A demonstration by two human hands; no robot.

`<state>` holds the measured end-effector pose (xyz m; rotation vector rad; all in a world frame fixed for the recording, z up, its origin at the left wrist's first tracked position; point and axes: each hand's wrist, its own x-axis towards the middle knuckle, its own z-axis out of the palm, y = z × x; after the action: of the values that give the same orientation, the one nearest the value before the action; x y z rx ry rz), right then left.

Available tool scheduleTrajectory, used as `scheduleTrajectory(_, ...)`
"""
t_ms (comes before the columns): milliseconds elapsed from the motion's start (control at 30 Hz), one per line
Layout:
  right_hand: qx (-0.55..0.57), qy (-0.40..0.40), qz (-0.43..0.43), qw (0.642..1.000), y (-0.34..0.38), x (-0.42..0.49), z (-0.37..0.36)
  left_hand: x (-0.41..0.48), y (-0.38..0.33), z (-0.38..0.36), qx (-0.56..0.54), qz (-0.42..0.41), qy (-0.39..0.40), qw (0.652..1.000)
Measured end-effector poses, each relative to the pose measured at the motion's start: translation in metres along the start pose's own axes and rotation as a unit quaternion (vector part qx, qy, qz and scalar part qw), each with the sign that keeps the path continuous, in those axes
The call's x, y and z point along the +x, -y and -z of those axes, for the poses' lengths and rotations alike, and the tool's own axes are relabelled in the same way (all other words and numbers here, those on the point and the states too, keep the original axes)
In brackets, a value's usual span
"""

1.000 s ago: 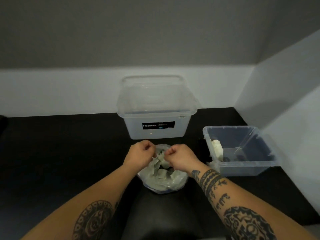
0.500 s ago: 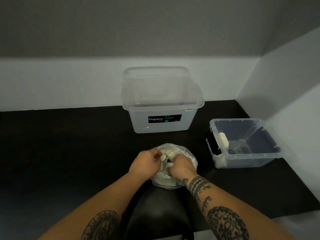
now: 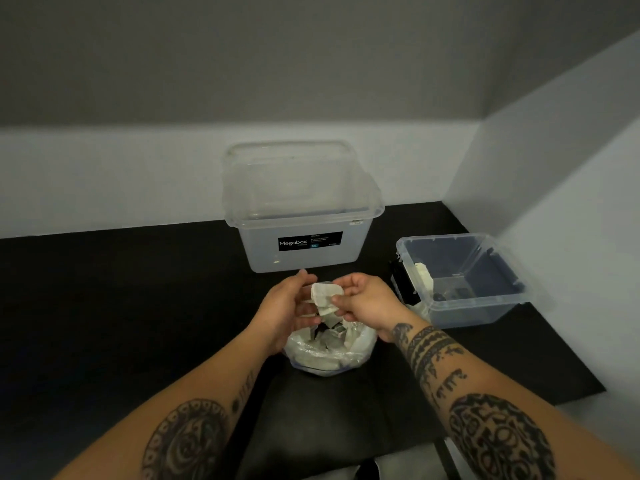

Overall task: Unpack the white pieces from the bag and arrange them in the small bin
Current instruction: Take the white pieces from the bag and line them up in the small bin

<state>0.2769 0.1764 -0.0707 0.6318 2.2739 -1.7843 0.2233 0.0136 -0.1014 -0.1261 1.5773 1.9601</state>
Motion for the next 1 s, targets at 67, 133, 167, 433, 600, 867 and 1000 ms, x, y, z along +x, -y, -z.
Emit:
scheduleTrajectory(67,0.035,-0.01,-0.006,0.999,0.0,0.0,-0.002,-0.002,-0.001,0.0,-0.021,-0.007,0.027,0.999)
scheduleTrajectory(133,0.12,-0.011,-0.028,0.992,-0.002,0.001,-0.004,-0.003,-0.001,0.0,-0.05,-0.021,0.04,0.998)
scheduleTrajectory(167,0.173,-0.007,-0.041,0.984,-0.003,0.001,-0.005,-0.002,-0.001,0.0,-0.067,-0.025,0.044,0.996)
scheduleTrajectory(433,0.324,0.006,-0.068,0.944,-0.004,-0.001,-0.012,0.001,-0.002,0.001,-0.062,-0.052,-0.017,0.997)
scheduleTrajectory(600,0.337,-0.001,-0.056,0.94,-0.009,0.0,-0.008,0.003,-0.003,0.002,-0.098,-0.042,-0.033,0.994)
scheduleTrajectory(867,0.336,0.008,-0.028,0.941,-0.002,-0.003,-0.007,0.0,-0.004,-0.005,-0.034,-0.069,-0.012,0.997)
scheduleTrajectory(1000,0.308,-0.012,-0.007,0.951,0.0,-0.007,-0.014,-0.003,-0.006,-0.013,-0.013,-0.122,-0.009,0.992)
